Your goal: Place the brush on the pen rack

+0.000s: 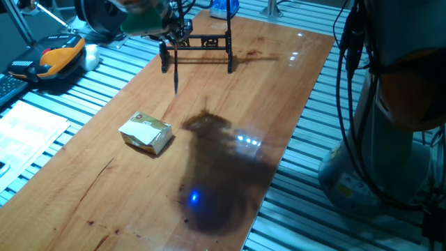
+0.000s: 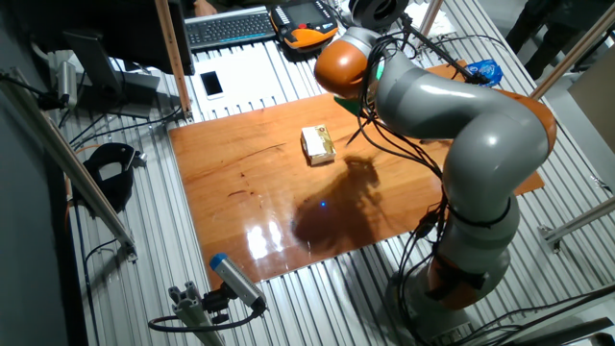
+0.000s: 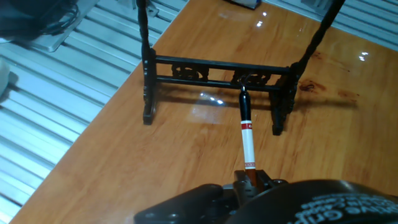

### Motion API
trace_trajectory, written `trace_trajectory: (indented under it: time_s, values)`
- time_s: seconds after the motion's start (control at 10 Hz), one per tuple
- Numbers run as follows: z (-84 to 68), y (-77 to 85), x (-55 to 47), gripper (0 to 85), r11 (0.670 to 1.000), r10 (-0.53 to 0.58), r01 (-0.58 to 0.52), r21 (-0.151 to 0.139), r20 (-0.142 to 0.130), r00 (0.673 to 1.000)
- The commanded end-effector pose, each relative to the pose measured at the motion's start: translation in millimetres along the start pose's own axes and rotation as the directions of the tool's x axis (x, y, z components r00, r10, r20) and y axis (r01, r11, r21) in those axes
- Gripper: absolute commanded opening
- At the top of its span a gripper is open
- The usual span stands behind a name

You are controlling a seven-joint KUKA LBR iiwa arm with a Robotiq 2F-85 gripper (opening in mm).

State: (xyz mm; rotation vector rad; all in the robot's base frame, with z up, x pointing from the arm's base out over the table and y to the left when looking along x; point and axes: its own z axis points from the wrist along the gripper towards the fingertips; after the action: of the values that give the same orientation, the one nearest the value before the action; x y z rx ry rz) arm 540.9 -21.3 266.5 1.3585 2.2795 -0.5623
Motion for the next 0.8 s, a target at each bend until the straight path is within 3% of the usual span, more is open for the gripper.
trace_trajectory:
  time_s: [0.0,0.1,0.3,0.5,0.7]
  values:
    - [0.0,0.0,-0.1,0.0,1.000,-0.006,0.006,0.006,0.013,1.000]
    - [0.0,0.0,-0.1,0.0,1.000,-0.017,0.016,0.014,0.028,0.999]
    - [0.0,0.0,-0.1,0.0,0.999,-0.030,0.029,0.013,0.011,1.000]
    - [-0.7,-0.3,-1.0,0.0,0.999,-0.045,0.044,0.015,0.031,0.999]
    - [-1.3,0.9,-6.1,0.0,0.998,-0.055,0.055,0.008,0.031,0.998]
